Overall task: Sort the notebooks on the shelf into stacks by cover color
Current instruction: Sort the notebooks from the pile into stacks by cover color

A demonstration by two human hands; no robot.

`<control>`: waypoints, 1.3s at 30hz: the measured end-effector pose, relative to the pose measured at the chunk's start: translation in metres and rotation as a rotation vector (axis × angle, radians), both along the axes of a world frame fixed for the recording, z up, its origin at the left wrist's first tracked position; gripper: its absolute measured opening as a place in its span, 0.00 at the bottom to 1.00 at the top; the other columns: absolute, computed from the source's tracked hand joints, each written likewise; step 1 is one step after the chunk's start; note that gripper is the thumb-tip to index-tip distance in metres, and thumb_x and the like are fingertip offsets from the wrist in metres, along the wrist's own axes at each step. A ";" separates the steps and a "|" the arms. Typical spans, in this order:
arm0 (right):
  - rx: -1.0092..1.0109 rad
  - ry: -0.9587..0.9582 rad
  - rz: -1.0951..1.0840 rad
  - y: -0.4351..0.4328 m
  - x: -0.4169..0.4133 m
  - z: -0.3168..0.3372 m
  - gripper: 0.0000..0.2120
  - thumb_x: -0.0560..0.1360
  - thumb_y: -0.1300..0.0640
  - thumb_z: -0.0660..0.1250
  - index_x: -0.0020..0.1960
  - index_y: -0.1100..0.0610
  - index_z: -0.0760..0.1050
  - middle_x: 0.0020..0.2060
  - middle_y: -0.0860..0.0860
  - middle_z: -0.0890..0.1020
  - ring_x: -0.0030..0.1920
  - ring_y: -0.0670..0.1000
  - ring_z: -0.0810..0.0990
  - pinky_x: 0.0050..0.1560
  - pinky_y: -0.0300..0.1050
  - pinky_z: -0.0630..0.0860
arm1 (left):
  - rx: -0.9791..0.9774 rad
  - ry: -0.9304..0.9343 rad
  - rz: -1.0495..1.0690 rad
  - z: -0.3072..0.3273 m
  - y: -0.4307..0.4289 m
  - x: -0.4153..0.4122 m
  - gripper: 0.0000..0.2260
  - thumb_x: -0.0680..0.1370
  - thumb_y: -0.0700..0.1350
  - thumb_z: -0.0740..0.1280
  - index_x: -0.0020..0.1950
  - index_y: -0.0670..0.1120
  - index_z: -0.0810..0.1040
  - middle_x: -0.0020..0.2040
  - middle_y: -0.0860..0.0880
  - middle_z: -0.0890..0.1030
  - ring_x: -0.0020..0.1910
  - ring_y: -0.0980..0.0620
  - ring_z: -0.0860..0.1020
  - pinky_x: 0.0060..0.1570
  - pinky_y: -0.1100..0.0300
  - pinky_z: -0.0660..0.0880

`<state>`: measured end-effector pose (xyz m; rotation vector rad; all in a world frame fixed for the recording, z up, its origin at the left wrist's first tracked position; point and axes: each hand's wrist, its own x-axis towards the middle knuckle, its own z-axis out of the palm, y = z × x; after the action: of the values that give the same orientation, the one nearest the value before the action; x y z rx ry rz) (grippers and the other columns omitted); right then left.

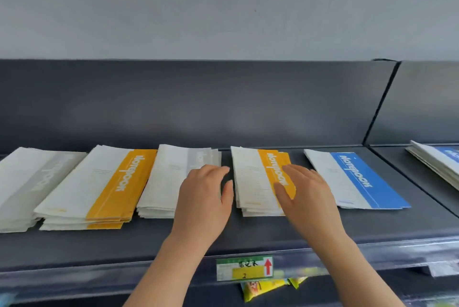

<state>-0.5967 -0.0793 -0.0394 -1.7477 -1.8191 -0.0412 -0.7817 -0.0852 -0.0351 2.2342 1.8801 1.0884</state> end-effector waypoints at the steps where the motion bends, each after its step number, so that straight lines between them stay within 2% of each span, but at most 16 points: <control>1: -0.014 -0.011 -0.004 -0.002 0.018 0.001 0.15 0.75 0.53 0.66 0.59 0.58 0.77 0.56 0.53 0.81 0.56 0.56 0.78 0.62 0.50 0.69 | -0.003 -0.008 -0.001 -0.001 0.000 0.017 0.17 0.81 0.51 0.59 0.69 0.52 0.72 0.65 0.55 0.75 0.64 0.55 0.70 0.61 0.65 0.66; 5: -0.045 -0.006 -0.034 -0.009 0.087 0.001 0.18 0.76 0.52 0.65 0.64 0.58 0.75 0.61 0.52 0.78 0.63 0.54 0.74 0.68 0.49 0.64 | -0.005 -0.039 -0.015 -0.004 0.001 0.084 0.16 0.80 0.50 0.60 0.68 0.50 0.74 0.63 0.54 0.76 0.62 0.54 0.72 0.61 0.62 0.68; 9: -0.054 -0.015 -0.049 -0.013 0.149 -0.003 0.17 0.76 0.53 0.66 0.63 0.59 0.76 0.61 0.52 0.78 0.62 0.55 0.75 0.68 0.48 0.64 | 0.007 -0.055 -0.027 -0.007 0.005 0.144 0.13 0.79 0.46 0.63 0.62 0.47 0.78 0.56 0.50 0.80 0.56 0.49 0.75 0.56 0.55 0.72; 15: -0.057 -0.010 -0.085 -0.013 0.218 -0.001 0.15 0.76 0.54 0.65 0.61 0.58 0.76 0.61 0.50 0.79 0.61 0.53 0.75 0.67 0.47 0.65 | -0.027 -0.082 -0.054 -0.009 0.014 0.210 0.16 0.80 0.49 0.61 0.68 0.51 0.73 0.63 0.54 0.76 0.62 0.56 0.71 0.57 0.67 0.66; 17: -0.058 -0.011 -0.103 -0.008 0.238 0.002 0.16 0.77 0.54 0.64 0.63 0.58 0.75 0.62 0.50 0.78 0.63 0.53 0.74 0.68 0.45 0.62 | -0.047 -0.078 -0.070 -0.008 0.020 0.228 0.17 0.80 0.50 0.60 0.69 0.51 0.72 0.63 0.55 0.75 0.62 0.57 0.70 0.56 0.68 0.67; 19: -0.049 -0.015 -0.132 -0.001 0.257 0.004 0.18 0.77 0.54 0.64 0.64 0.59 0.74 0.63 0.52 0.77 0.64 0.53 0.73 0.70 0.47 0.61 | -0.059 -0.072 -0.089 -0.007 0.027 0.245 0.18 0.81 0.51 0.59 0.70 0.51 0.71 0.65 0.55 0.74 0.63 0.57 0.70 0.56 0.68 0.68; 22: -0.026 -0.006 -0.196 0.009 0.289 0.006 0.14 0.76 0.56 0.65 0.58 0.61 0.77 0.56 0.55 0.81 0.58 0.56 0.76 0.66 0.48 0.66 | -0.074 -0.064 -0.118 -0.004 0.041 0.269 0.18 0.81 0.52 0.59 0.70 0.52 0.70 0.67 0.55 0.73 0.64 0.57 0.69 0.58 0.65 0.70; 24: -0.025 -0.016 -0.241 0.014 0.312 0.004 0.14 0.76 0.57 0.65 0.59 0.62 0.77 0.56 0.55 0.81 0.58 0.57 0.76 0.65 0.49 0.67 | -0.083 -0.067 -0.141 -0.003 0.051 0.287 0.17 0.81 0.52 0.59 0.69 0.51 0.71 0.67 0.54 0.73 0.64 0.57 0.69 0.58 0.64 0.70; 25: -0.024 -0.017 -0.264 0.015 0.324 0.002 0.14 0.76 0.57 0.65 0.60 0.61 0.77 0.56 0.55 0.81 0.58 0.57 0.76 0.65 0.50 0.68 | -0.086 -0.068 -0.160 -0.004 0.055 0.297 0.17 0.81 0.51 0.60 0.69 0.51 0.72 0.66 0.54 0.74 0.63 0.56 0.70 0.58 0.63 0.70; 29: -0.064 0.002 -0.353 0.021 0.373 -0.007 0.09 0.76 0.61 0.63 0.52 0.65 0.78 0.50 0.58 0.82 0.52 0.62 0.76 0.59 0.50 0.68 | -0.095 -0.045 -0.230 -0.006 0.065 0.336 0.16 0.81 0.49 0.59 0.67 0.51 0.73 0.65 0.55 0.75 0.63 0.54 0.69 0.60 0.63 0.66; 32: -0.105 -0.021 -0.381 0.025 0.413 -0.014 0.12 0.77 0.59 0.62 0.56 0.63 0.78 0.56 0.56 0.81 0.56 0.60 0.76 0.58 0.50 0.69 | -0.081 0.008 -0.252 -0.010 0.071 0.369 0.15 0.81 0.47 0.57 0.67 0.51 0.74 0.62 0.55 0.76 0.63 0.53 0.69 0.61 0.60 0.66; 33: -0.122 -0.037 -0.386 0.028 0.426 -0.017 0.11 0.77 0.58 0.62 0.55 0.63 0.78 0.55 0.55 0.81 0.54 0.59 0.76 0.57 0.49 0.69 | -0.074 0.032 -0.258 -0.013 0.074 0.380 0.15 0.81 0.47 0.57 0.67 0.51 0.74 0.61 0.55 0.77 0.62 0.53 0.70 0.61 0.60 0.67; 36: -0.171 -0.069 -0.371 0.038 0.464 -0.023 0.08 0.77 0.57 0.61 0.44 0.60 0.75 0.48 0.54 0.81 0.42 0.55 0.74 0.57 0.49 0.69 | -0.101 0.059 -0.262 -0.021 0.079 0.419 0.16 0.82 0.47 0.54 0.67 0.51 0.73 0.59 0.54 0.77 0.59 0.52 0.70 0.59 0.60 0.66; 39: -0.236 -0.123 -0.277 0.044 0.491 -0.027 0.10 0.77 0.54 0.58 0.43 0.57 0.74 0.47 0.50 0.80 0.42 0.52 0.73 0.59 0.46 0.69 | -0.186 0.015 -0.267 -0.026 0.083 0.459 0.16 0.82 0.49 0.54 0.67 0.49 0.72 0.56 0.53 0.78 0.57 0.53 0.71 0.55 0.60 0.69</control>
<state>-0.1059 -0.0353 -0.0665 -2.1988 -1.7093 -0.0480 -0.3228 -0.0023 -0.0609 2.3046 1.5554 0.8220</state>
